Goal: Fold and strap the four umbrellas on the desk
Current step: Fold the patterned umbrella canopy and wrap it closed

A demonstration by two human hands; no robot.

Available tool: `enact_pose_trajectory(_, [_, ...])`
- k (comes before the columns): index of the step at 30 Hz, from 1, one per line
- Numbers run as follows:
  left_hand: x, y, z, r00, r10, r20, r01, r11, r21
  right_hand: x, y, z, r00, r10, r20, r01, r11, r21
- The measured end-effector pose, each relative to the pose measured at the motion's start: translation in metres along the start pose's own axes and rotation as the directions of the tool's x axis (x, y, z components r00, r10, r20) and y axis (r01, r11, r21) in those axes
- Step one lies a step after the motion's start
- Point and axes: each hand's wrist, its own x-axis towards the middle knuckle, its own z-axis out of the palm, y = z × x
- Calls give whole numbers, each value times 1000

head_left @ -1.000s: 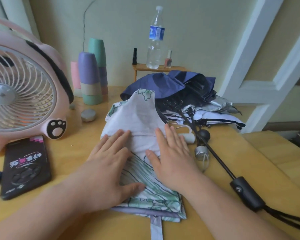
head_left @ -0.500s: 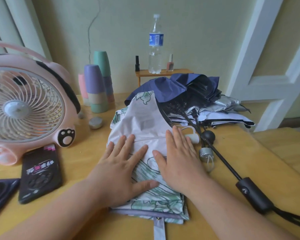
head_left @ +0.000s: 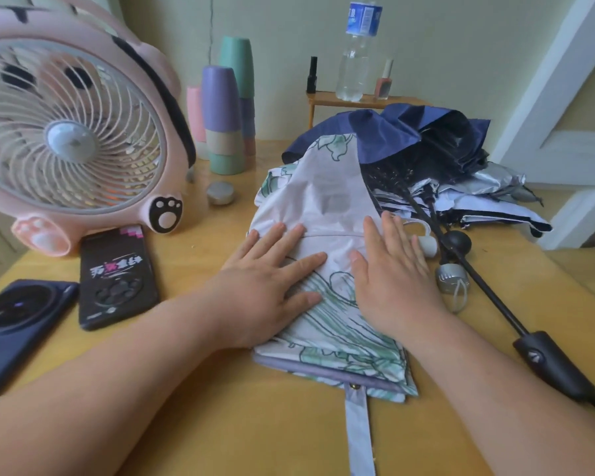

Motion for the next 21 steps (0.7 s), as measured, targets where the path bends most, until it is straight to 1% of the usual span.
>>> enact_pose_trajectory(3, [-3, -17, -6, 998, 55, -39, -58, 994, -89, -1, 0, 1, 1000, 5, 5, -5, 1000, -26])
enact_pose_trajectory(6, [-1, -35, -11, 993, 92, -79, -102, 987, -122, -2, 0, 2, 1000, 5, -9, -5, 999, -36])
enact_pose_trajectory(7, [-1, -39, -12, 993, 100, -58, -106, 987, -122, -2, 0, 2, 1000, 6, -12, -6, 999, -39])
enact_pose_trajectory(11, [-5, -37, -16, 991, 82, 110, -73, 994, -86, -4, -4, 1, 999, 20, -28, -22, 997, -70])
enact_pose_trajectory(13, [-6, -33, -19, 988, 79, 133, -69, 994, -80, -7, -8, -4, 998, 2, -70, -9, 995, -102])
enact_pose_trajectory(16, [-8, -27, -22, 983, 63, 172, -52, 996, -71, -13, -24, -13, 988, -83, -127, 71, 993, -97])
enact_pose_trajectory(19, [-9, -23, -20, 979, 50, 197, -49, 999, -8, -19, -41, -8, 986, -147, -76, 145, 989, -32])
enact_pose_trajectory(21, [-8, -24, -18, 981, 52, 185, -53, 999, 1, -22, -43, 1, 988, -156, -25, 155, 988, -25])
